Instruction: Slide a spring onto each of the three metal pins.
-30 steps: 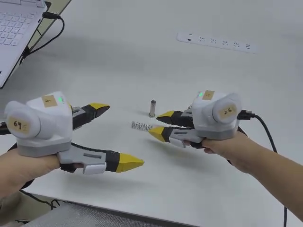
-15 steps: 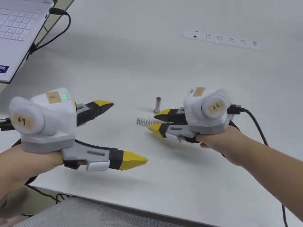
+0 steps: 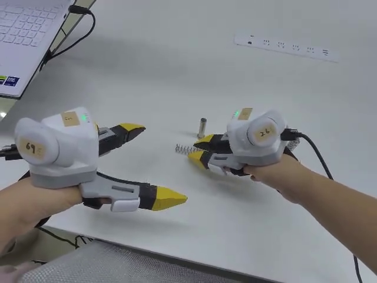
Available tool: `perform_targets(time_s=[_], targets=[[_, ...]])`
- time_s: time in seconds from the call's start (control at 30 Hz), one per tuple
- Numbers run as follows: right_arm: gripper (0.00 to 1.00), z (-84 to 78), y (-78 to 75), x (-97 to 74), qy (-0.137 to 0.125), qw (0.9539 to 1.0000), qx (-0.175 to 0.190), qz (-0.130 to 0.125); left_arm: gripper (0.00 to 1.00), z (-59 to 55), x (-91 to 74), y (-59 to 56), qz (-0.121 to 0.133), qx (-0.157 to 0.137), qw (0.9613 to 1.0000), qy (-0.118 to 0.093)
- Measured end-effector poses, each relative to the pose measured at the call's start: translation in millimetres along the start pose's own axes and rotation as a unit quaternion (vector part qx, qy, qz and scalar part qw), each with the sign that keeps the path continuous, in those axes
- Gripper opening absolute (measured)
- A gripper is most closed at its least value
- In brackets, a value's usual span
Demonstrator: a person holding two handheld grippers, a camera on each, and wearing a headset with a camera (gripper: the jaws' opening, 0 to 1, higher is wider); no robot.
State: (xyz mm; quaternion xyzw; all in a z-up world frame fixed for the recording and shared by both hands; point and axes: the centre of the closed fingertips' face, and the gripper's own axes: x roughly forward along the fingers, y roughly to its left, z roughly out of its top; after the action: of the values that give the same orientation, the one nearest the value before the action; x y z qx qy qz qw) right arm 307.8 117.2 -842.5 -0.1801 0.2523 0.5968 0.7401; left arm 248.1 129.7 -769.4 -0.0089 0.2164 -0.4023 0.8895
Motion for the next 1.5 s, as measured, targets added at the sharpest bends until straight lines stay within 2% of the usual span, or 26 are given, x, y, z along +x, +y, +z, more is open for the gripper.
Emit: perform_targets(time_s=[0.4, 0.67, 0.77, 0.9, 0.97, 1.13, 1.23, 1.4, 1.5], targets=[[0.09, -7.3, -1.9, 2.8, 0.014, 0.9999, -0.003, -0.005, 0.96, -0.3, -0.6, 0.4, 0.001, -0.002, 1.0, 0.0], [0.08, -9.4, -1.8, 2.7, 0.022, 0.9995, -0.021, -0.006, 0.96, -0.2, 0.4, 0.2, -0.001, 0.0, 1.0, 0.001], [0.08, -9.1, -1.6, -0.4, 0.019, 0.9997, -0.01, -0.008, 0.96, 0.7, 1.4, -0.4, -0.002, 0.002, 1.0, 0.001], [0.08, -7.6, 1.6, -7.5, 0.014, 0.9998, -0.011, -0.003, 0.96, 1.3, 4.0, -1.4, -0.006, 0.009, 0.9999, 0.005], [0.08, -6.9, 1.4, -16.0, 0.011, 0.9998, -0.014, -0.005, 0.96, 2.5, 7.5, -3.0, -0.01, 0.021, 0.9997, 0.011], [0.08, -5.0, 2.8, -31.8, 0.004, 0.9999, -0.014, -0.004, 0.96, 9.8, 13.8, -5.4, -0.018, 0.028, 0.9994, 0.008], [0.08, -2.8, 2.4, -44.8, -0.005, 0.9999, -0.014, -0.006, 0.95, 15.0, 18.6, -8.9, -0.026, 0.036, 0.999, 0.007], [0.08, 2.0, -0.8, -65.3, -0.021, 0.9997, -0.002, -0.011, 0.95, 15.9, 24.9, -14.1, -0.036, 0.048, 0.9981, 0.014], [0.08, 0.7, 0.5, -75.8, -0.017, 0.9996, -0.017, -0.011, 0.94, 16.7, 27.3, -20.1, -0.045, 0.056, 0.9973, 0.019]])
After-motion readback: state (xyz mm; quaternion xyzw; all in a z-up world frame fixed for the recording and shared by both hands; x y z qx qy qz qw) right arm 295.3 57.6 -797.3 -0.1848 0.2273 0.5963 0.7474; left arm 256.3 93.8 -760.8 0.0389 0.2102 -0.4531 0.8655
